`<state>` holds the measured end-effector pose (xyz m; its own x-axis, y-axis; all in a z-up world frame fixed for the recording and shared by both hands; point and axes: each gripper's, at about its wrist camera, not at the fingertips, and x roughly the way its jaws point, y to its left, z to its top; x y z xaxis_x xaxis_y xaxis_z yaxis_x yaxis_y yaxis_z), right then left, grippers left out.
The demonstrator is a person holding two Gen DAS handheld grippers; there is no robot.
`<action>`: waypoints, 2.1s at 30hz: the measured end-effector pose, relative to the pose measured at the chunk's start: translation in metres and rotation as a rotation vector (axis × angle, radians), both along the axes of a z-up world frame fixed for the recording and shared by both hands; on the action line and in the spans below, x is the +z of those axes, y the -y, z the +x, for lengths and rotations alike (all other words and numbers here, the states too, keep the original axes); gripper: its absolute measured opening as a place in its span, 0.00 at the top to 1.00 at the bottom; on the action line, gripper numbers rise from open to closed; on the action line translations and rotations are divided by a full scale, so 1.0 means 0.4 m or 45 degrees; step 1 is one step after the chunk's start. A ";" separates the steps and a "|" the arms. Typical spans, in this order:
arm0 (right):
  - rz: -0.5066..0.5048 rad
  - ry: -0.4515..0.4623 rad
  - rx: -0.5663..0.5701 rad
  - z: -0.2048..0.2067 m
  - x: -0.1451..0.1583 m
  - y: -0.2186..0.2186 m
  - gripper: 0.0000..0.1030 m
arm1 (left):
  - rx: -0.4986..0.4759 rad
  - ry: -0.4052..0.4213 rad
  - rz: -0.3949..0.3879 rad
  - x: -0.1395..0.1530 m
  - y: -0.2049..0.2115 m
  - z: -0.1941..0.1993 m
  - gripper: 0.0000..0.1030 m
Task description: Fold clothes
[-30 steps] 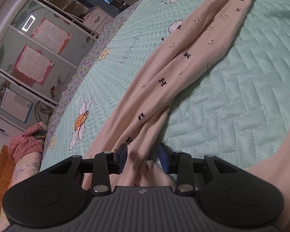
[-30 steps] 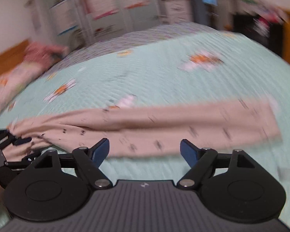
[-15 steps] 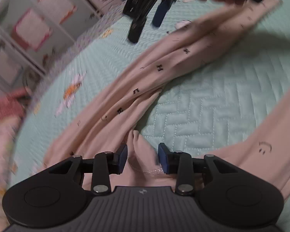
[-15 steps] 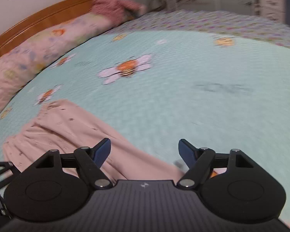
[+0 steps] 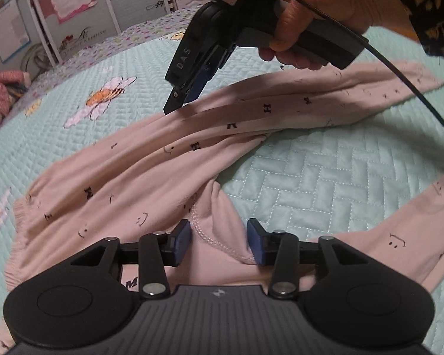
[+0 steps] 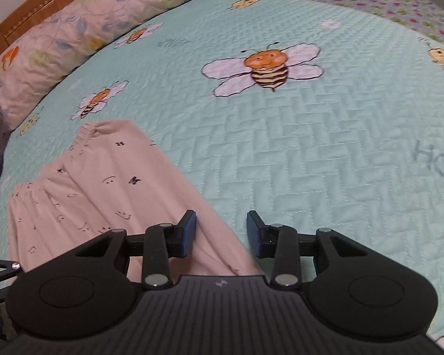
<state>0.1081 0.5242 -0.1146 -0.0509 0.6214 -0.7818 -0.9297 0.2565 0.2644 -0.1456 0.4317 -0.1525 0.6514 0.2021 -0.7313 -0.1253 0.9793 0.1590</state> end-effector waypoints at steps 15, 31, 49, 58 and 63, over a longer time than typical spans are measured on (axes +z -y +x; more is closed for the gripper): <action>-0.230 0.526 0.151 -0.080 0.048 -0.142 0.98 | -0.024 0.079 -0.172 -0.012 -0.058 -0.040 0.47; -0.341 0.537 -0.060 0.006 0.050 -0.246 0.58 | -0.024 0.102 -0.287 -0.014 -0.084 -0.050 0.39; -0.237 0.278 0.483 -0.232 -0.013 -0.559 0.67 | -0.024 0.167 -0.428 -0.022 -0.114 -0.071 0.34; -0.214 0.379 0.365 -0.256 -0.013 -0.619 0.98 | 0.005 0.185 -0.558 -0.023 -0.147 -0.080 0.34; -0.156 0.418 0.307 -0.253 -0.009 -0.616 0.95 | 0.012 0.187 -0.556 -0.022 -0.141 -0.078 0.32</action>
